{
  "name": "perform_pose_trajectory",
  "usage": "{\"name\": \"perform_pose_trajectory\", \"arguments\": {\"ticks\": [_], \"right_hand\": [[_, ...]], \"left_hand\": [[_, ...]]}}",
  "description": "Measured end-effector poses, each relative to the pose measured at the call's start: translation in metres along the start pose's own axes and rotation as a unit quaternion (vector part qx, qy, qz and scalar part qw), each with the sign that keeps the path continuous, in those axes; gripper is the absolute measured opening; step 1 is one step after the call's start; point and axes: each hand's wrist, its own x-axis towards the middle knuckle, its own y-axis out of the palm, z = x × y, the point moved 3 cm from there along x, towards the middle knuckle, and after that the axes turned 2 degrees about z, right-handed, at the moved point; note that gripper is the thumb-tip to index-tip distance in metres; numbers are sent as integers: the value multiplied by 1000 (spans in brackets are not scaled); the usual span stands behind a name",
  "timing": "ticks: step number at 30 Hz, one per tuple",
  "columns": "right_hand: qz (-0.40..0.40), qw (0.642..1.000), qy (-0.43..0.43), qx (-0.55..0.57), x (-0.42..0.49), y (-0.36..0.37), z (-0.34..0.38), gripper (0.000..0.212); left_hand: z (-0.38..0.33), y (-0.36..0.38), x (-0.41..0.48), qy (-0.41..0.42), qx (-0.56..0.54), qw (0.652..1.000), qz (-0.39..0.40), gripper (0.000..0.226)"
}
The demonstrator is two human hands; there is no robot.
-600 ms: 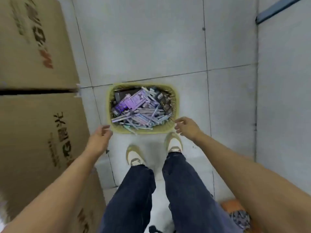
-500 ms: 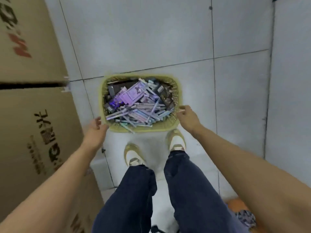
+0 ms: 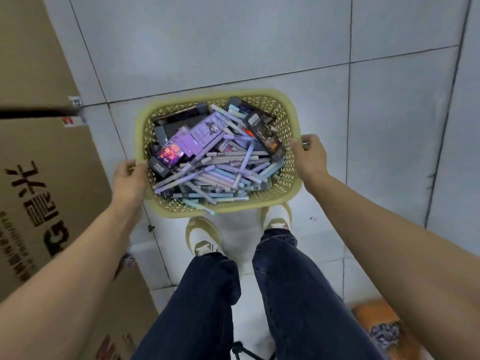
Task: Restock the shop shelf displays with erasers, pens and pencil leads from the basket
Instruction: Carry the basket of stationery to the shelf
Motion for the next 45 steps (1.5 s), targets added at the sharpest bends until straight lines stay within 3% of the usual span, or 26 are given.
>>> {"name": "perform_pose_trajectory", "arguments": {"ticks": [7,11,17,23,28,34,39,45], "right_hand": [[-19,997,-80,-2,-101,-113,39,27],[-55,992,-111,25,-175,-192,87,32],[-76,985,-151,42,-279,-302,178,36],[-78,972,-213,53,-349,-375,274,34],[-77,958,-265,78,-373,-396,340,37],[-86,944,-306,84,-378,-411,440,31],[-68,942,-322,69,-335,-435,529,34],[-47,931,-354,71,-279,-471,645,33]], "left_hand": [[-63,-54,-128,102,77,991,-34,35],[-138,-97,-212,150,25,988,-29,42],[-246,-172,-331,193,-71,979,8,30],[-322,-244,-414,241,-134,961,-2,31],[-378,-288,-426,257,-126,958,-15,37],[-469,-330,-414,272,-123,953,-41,29],[-562,-339,-387,276,-125,952,-40,32],[-676,-329,-356,259,-179,948,-36,17]]}}
